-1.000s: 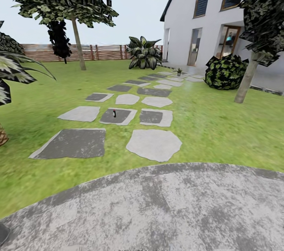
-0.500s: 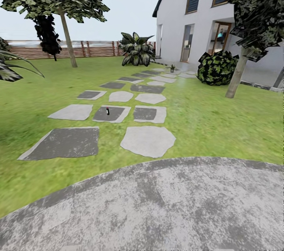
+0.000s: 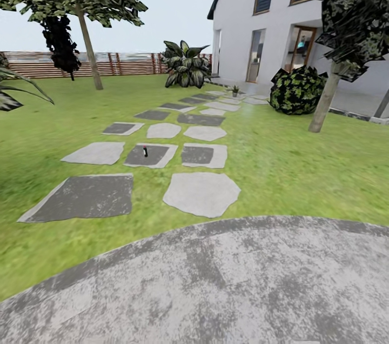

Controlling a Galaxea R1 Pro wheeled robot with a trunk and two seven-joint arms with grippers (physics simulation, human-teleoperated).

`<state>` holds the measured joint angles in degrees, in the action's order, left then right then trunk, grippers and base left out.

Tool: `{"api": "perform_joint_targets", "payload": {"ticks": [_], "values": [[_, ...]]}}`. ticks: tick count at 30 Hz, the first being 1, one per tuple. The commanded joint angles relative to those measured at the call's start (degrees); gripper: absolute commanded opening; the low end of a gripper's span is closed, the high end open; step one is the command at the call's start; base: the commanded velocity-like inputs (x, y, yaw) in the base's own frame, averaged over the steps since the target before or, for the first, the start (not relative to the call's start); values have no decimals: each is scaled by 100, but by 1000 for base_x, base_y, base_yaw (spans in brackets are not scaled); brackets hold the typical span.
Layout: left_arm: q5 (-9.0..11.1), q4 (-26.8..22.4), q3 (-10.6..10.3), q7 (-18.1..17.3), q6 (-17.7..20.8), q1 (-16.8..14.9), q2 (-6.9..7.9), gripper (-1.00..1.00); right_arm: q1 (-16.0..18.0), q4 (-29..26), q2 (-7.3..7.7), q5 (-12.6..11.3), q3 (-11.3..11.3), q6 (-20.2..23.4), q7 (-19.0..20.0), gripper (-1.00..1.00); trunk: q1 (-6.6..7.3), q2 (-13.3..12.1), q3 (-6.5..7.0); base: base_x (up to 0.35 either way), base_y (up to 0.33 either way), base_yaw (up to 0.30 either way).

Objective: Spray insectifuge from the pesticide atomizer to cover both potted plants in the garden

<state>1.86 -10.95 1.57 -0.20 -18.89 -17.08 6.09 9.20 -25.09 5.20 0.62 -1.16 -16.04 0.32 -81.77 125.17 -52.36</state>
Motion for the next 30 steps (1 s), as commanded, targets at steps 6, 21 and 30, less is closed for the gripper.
{"api": "perform_joint_targets", "payload": {"ticks": [6,21,30], "values": [[16,14,10,-6,-18,-3,-3,100,3,4,-1,3,-16,-22,3,100,-2,2,-5,337,0,0],[9,14,10,-3,-18,3,-2,100,3,-2,-1,-22,-33,-29,-5,100,-2,2,-5,340,0,0],[9,14,10,-4,-22,4,6,100,3,-4,-1,-35,-49,-24,-1,100,-2,2,-5,340,0,0]]}}
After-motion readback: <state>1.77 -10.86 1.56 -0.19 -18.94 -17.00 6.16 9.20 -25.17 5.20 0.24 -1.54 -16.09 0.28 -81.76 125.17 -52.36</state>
